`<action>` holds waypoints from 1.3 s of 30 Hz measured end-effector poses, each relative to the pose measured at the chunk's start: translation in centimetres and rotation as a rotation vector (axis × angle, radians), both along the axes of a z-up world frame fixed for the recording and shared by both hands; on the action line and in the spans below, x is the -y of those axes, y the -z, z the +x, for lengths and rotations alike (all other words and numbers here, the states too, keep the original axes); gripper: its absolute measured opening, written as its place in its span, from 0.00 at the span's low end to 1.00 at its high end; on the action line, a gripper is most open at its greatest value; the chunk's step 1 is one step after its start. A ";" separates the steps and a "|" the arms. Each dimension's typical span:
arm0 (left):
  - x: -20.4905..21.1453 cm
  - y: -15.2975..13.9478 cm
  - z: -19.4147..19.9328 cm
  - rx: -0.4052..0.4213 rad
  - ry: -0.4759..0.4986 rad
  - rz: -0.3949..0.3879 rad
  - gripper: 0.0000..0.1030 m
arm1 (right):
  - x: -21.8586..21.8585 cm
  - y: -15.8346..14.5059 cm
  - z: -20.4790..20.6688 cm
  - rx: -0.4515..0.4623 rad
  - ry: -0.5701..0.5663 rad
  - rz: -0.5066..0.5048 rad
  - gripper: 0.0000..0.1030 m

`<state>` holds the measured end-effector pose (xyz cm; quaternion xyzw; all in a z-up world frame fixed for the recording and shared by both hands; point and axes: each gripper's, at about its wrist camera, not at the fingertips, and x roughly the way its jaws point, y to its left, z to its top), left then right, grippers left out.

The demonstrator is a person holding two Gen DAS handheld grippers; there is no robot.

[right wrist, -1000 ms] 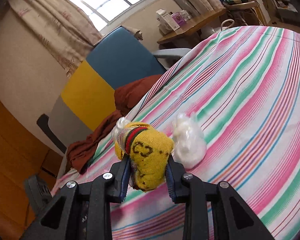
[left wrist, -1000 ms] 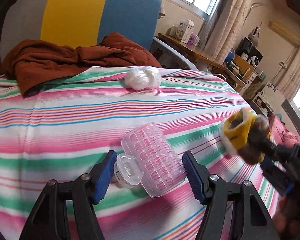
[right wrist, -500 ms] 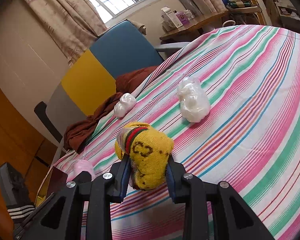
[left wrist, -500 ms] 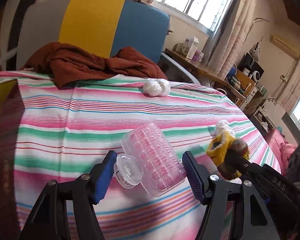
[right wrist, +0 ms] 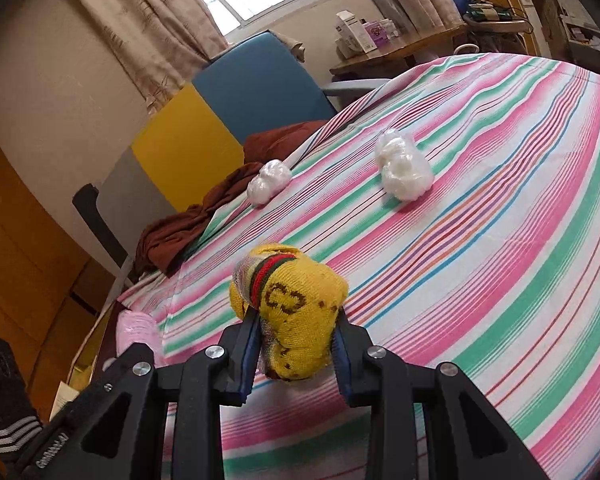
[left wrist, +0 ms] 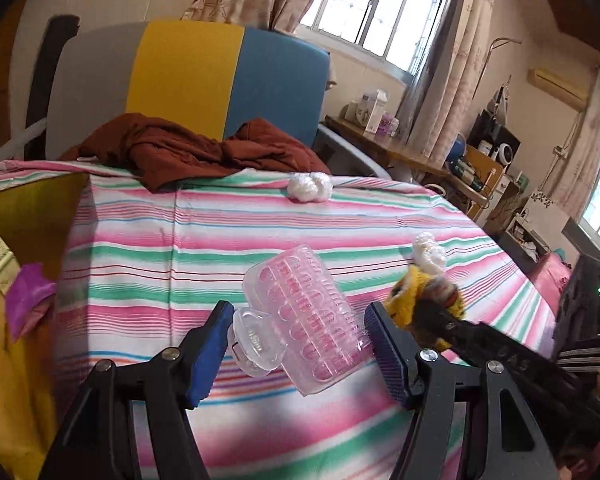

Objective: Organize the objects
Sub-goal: 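Grasp the pink roller packet with the left gripper while the right gripper holds the toy, then carry the roller packet and toy into the gold tray while both grippers open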

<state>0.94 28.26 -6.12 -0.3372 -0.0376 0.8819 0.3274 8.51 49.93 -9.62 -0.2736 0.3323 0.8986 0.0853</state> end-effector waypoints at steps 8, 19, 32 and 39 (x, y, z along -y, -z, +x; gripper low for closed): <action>4.4 -3.3 1.7 -0.026 0.012 0.043 0.66 | 4.6 -1.6 0.1 -0.013 -0.096 0.004 0.30; 13.1 -5.9 -0.6 -0.017 -0.135 0.009 0.66 | 14.0 -5.6 -1.9 -0.044 -0.317 0.048 0.30; 17.7 -6.5 -4.4 -0.030 -0.267 -0.111 0.66 | 22.5 -6.3 -3.2 0.008 -0.496 0.148 0.32; 17.4 -5.1 -7.7 0.021 -0.277 -0.155 0.66 | 24.3 -5.4 -4.3 0.051 -0.521 0.239 0.35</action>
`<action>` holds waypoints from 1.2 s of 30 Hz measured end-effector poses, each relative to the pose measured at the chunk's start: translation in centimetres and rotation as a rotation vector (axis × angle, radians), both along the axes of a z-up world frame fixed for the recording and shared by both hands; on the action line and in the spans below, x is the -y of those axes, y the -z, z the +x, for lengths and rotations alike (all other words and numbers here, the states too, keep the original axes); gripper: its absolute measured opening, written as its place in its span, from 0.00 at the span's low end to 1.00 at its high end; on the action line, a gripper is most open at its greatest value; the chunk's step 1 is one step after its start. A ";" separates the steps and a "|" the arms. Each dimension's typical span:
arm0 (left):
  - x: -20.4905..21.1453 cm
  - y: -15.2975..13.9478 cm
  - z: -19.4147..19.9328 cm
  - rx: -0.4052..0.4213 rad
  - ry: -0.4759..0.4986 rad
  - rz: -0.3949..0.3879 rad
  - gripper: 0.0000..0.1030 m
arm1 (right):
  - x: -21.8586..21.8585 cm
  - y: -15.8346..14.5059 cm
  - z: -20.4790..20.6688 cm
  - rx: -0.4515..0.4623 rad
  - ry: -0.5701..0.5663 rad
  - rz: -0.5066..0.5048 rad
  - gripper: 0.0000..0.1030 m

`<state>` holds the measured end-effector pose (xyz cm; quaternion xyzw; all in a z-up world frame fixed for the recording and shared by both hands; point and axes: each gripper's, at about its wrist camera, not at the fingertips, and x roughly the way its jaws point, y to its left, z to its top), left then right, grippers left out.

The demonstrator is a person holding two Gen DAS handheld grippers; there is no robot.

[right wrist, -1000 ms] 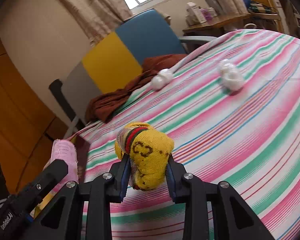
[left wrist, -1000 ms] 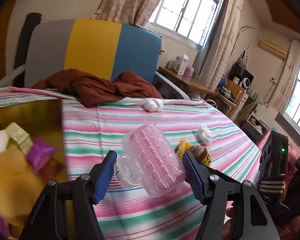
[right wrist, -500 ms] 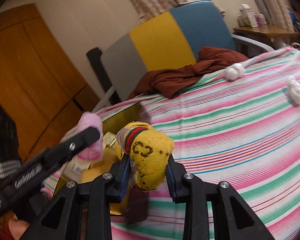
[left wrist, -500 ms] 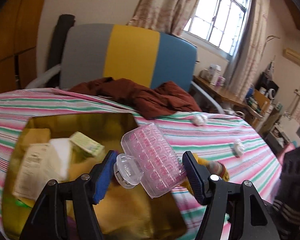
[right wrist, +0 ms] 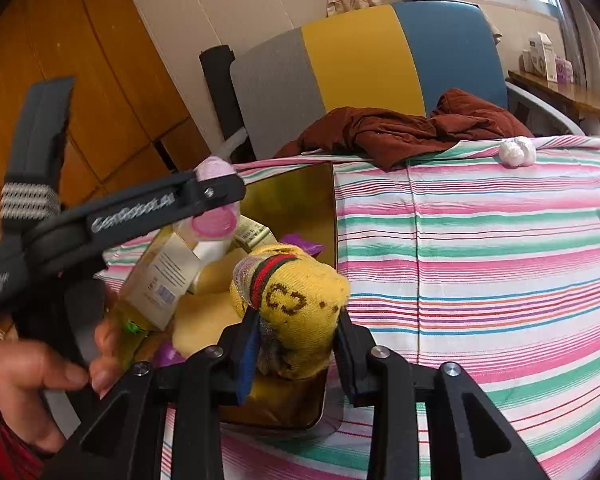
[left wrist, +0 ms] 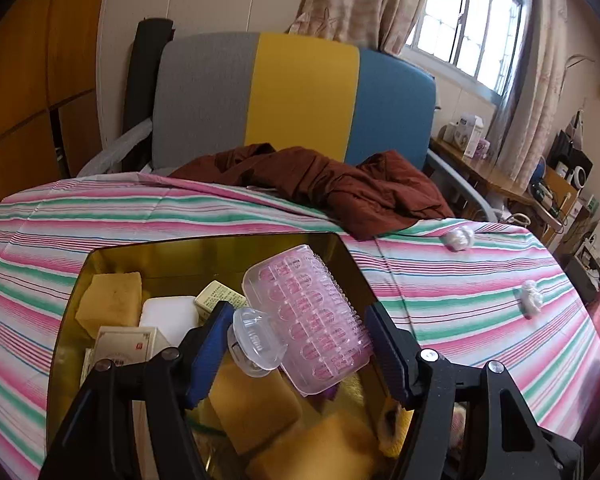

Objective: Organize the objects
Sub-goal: 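Carry the roller packet and toy into the gold tray while both grippers open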

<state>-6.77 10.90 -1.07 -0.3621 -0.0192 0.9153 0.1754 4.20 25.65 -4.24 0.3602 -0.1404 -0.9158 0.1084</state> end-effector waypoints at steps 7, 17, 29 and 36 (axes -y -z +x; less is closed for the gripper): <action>-0.5 1.2 -2.9 0.063 -0.003 -0.024 0.66 | 0.4 0.1 -0.1 0.013 -0.020 0.035 0.42; -1.4 1.1 -6.7 0.141 -0.030 0.003 0.83 | 0.4 -1.1 1.6 -0.016 -0.005 0.066 0.55; 2.1 -2.2 -4.4 0.055 -0.152 0.043 1.00 | 2.0 0.3 -0.4 0.058 -0.120 -0.040 0.54; 2.3 -3.6 -3.1 0.024 -0.158 0.050 1.00 | -1.3 -2.4 1.4 -0.100 -0.064 -0.180 0.54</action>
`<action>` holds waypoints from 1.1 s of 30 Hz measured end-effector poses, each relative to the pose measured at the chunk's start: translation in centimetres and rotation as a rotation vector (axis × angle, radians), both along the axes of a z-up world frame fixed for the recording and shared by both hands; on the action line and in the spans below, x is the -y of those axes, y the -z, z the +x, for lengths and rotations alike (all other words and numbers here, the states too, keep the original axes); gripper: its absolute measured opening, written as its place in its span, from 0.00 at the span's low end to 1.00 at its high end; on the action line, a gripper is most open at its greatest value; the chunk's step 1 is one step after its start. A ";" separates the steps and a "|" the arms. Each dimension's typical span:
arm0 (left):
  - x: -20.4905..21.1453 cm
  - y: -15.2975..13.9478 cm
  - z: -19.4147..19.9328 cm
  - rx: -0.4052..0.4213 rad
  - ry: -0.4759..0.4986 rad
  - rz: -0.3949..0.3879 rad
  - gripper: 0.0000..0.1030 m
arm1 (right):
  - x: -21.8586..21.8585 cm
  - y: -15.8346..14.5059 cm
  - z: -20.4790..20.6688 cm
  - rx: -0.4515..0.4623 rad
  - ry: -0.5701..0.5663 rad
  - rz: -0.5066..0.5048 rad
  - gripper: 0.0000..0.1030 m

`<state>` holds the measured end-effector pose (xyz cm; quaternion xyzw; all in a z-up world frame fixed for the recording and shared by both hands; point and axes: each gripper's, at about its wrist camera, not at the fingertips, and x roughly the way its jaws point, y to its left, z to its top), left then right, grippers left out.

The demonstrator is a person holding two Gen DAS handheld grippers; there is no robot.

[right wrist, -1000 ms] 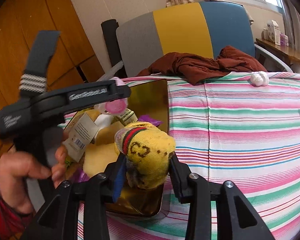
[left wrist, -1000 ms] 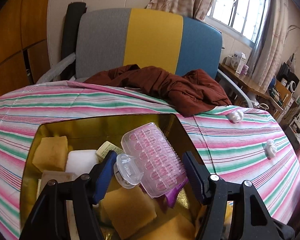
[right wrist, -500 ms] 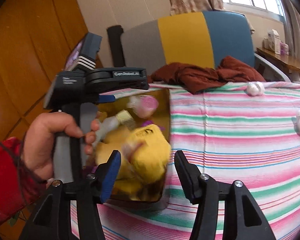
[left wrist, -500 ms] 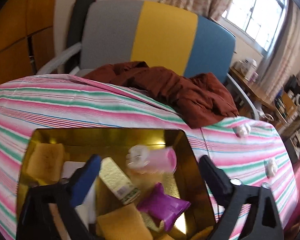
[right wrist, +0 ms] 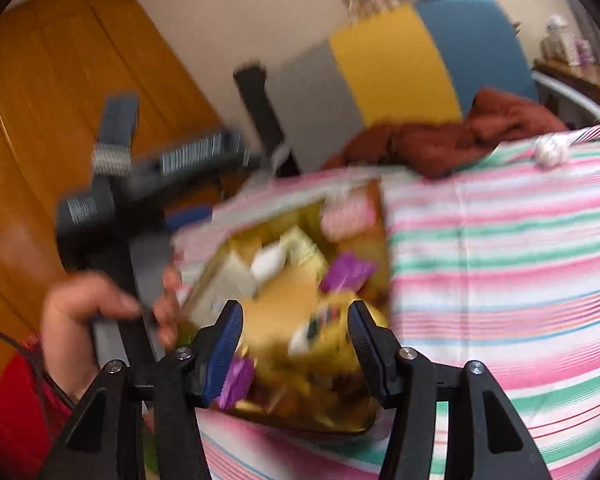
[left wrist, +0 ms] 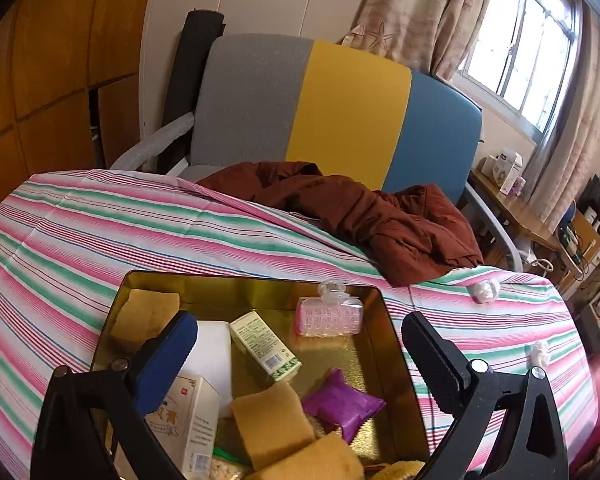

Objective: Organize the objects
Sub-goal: 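Carry the roller packet and toy into the gold tray while both grippers open, then move the right gripper to a white wrapped ball and grasp it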

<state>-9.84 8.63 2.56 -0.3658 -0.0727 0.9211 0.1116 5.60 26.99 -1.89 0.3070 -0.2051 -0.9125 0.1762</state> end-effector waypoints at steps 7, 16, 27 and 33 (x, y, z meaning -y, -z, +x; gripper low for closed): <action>-4.3 0.1 1.7 0.041 0.104 0.033 1.00 | -6.4 0.1 1.0 0.026 0.206 0.001 0.54; -12.7 1.2 4.7 0.093 0.317 -0.017 1.00 | -15.2 4.8 1.6 0.183 0.418 0.031 0.54; -19.5 4.2 6.8 0.143 0.437 -0.057 1.00 | -25.3 6.2 2.3 0.234 0.646 0.125 0.54; -21.1 5.9 6.5 0.178 0.439 -0.079 1.00 | -30.8 5.6 -0.7 0.239 0.741 0.105 0.54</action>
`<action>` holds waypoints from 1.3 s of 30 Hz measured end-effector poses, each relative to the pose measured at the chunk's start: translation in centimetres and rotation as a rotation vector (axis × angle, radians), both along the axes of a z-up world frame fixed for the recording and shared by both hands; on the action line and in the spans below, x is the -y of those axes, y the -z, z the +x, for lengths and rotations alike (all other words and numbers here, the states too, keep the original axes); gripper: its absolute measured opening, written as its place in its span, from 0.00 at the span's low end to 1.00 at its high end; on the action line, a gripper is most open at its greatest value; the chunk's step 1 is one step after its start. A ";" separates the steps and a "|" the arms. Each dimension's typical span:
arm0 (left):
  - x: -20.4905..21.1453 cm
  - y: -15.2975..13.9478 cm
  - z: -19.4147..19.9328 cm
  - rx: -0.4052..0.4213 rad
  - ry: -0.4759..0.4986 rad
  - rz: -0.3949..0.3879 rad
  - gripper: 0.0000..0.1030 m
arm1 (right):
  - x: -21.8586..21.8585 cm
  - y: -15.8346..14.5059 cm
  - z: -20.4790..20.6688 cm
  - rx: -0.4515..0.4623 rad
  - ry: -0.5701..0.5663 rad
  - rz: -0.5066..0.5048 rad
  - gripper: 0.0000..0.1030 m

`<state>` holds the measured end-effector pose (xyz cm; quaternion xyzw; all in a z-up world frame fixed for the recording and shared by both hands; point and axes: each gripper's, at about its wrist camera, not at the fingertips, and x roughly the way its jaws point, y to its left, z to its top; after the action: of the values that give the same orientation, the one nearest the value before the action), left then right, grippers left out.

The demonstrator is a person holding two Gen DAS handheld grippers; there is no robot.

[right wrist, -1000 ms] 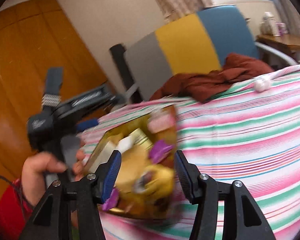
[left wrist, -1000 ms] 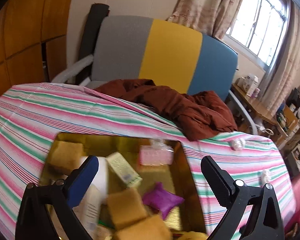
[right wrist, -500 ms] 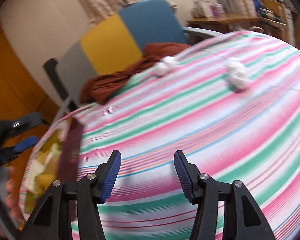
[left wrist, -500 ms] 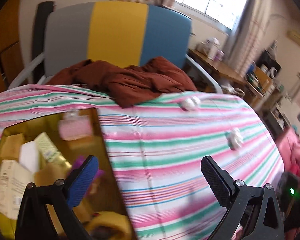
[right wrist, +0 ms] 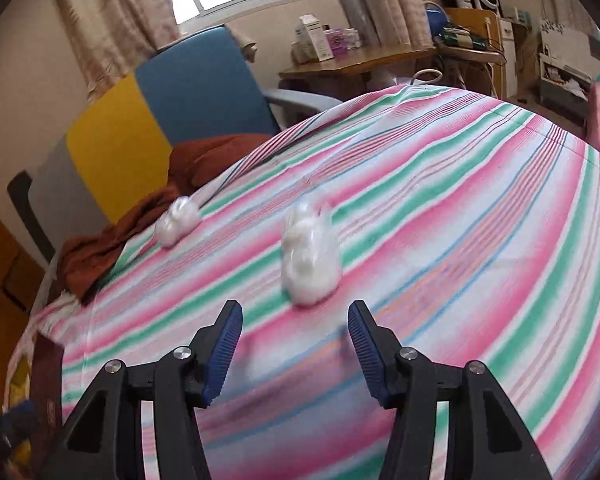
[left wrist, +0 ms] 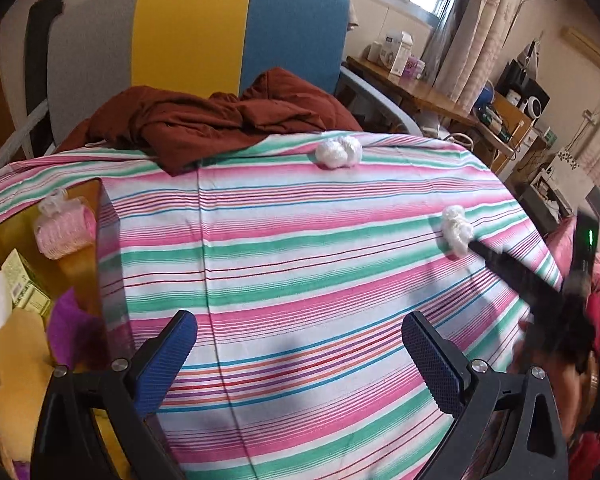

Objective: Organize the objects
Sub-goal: 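Move the right gripper to a white wrapped ball and grasp it, then grasp the other white wrapped ball with the left gripper while the right gripper holds its ball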

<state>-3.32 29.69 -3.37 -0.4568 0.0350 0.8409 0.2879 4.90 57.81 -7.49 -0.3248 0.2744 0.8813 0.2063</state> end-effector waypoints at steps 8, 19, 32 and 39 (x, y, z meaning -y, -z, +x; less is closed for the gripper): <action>-1.5 0.9 -1.3 -0.013 -0.006 -0.040 1.00 | -2.2 0.4 -4.9 0.071 -0.024 0.117 0.54; -8.0 1.8 -5.6 -0.071 0.019 -0.094 1.00 | -2.8 2.8 -4.8 0.074 -0.052 0.062 0.38; -18.0 3.7 -14.8 -0.209 0.074 -0.211 1.00 | -3.0 2.8 -4.6 0.037 -0.048 0.044 0.38; -20.3 5.3 -15.8 -0.306 0.131 -0.207 0.90 | -3.3 3.1 -4.2 0.008 -0.042 0.021 0.38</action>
<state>-19.13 50.01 -8.66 -0.3477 0.1944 0.8718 0.2850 0.66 61.09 -10.55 -0.3319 0.2572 0.8870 0.1922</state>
